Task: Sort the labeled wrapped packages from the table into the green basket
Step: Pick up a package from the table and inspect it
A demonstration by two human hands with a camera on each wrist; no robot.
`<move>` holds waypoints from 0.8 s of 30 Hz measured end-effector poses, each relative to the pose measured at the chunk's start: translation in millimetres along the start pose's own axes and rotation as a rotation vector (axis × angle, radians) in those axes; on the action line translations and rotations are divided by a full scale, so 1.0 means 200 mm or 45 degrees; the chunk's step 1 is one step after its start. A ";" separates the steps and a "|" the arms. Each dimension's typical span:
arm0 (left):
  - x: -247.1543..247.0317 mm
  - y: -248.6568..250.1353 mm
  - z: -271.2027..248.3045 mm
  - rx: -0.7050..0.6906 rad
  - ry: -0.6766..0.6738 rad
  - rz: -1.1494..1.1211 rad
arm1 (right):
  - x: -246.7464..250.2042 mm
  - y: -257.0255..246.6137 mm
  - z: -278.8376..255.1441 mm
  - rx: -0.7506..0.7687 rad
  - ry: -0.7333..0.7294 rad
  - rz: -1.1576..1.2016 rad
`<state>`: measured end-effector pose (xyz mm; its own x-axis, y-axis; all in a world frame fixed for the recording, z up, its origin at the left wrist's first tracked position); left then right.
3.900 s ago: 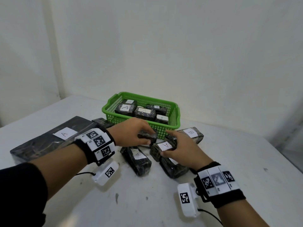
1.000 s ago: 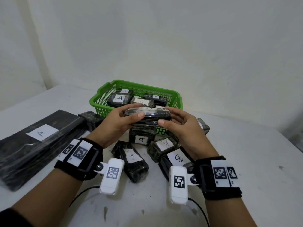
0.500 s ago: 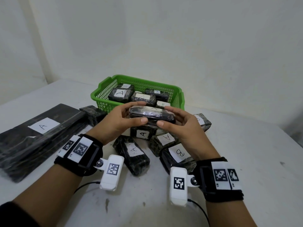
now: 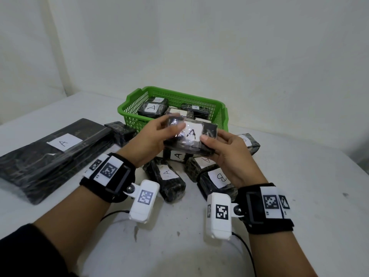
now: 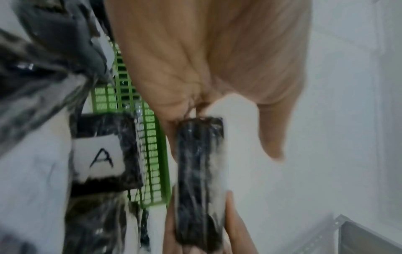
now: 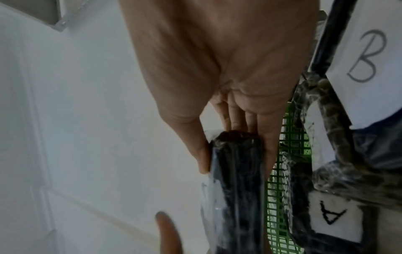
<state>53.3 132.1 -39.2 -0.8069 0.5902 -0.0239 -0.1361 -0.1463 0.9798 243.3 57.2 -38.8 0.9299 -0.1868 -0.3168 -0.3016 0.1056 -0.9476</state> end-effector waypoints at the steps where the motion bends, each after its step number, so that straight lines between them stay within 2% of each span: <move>1: -0.02 -0.01 0.01 0.021 0.073 0.028 | 0.00 0.00 0.00 0.026 0.030 -0.020; 3: -0.03 -0.03 0.02 -0.005 0.209 0.159 | 0.00 0.00 0.00 0.074 0.057 -0.054; 5: -0.04 -0.03 0.01 -0.056 0.256 0.269 | -0.02 -0.01 -0.01 0.083 0.051 -0.074; 11: -0.08 0.02 -0.02 -0.092 0.151 0.301 | -0.05 -0.03 -0.05 0.154 0.088 -0.228; 15: -0.03 0.02 -0.01 -0.083 0.161 0.115 | -0.04 -0.03 -0.03 0.121 -0.011 -0.228; 18: -0.01 0.03 0.00 -0.058 0.112 0.010 | 0.00 -0.03 -0.02 0.120 -0.018 -0.178; 24: 0.00 0.03 -0.01 -0.120 0.086 0.154 | 0.00 -0.03 -0.03 0.139 -0.044 -0.165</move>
<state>51.1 130.6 -33.9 -0.8572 0.5093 0.0766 -0.0862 -0.2885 0.9536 244.9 50.7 -33.0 0.9669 -0.1720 -0.1885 -0.1555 0.1884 -0.9697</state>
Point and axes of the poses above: each hand's wrist, its own z-axis towards the middle knuckle, its own x-axis out of the back of the hand, y = z × x, the point moved 3 cm from there along z, towards the middle knuckle, and after that the axes turned 7 degrees about z, right-handed, at the moved point
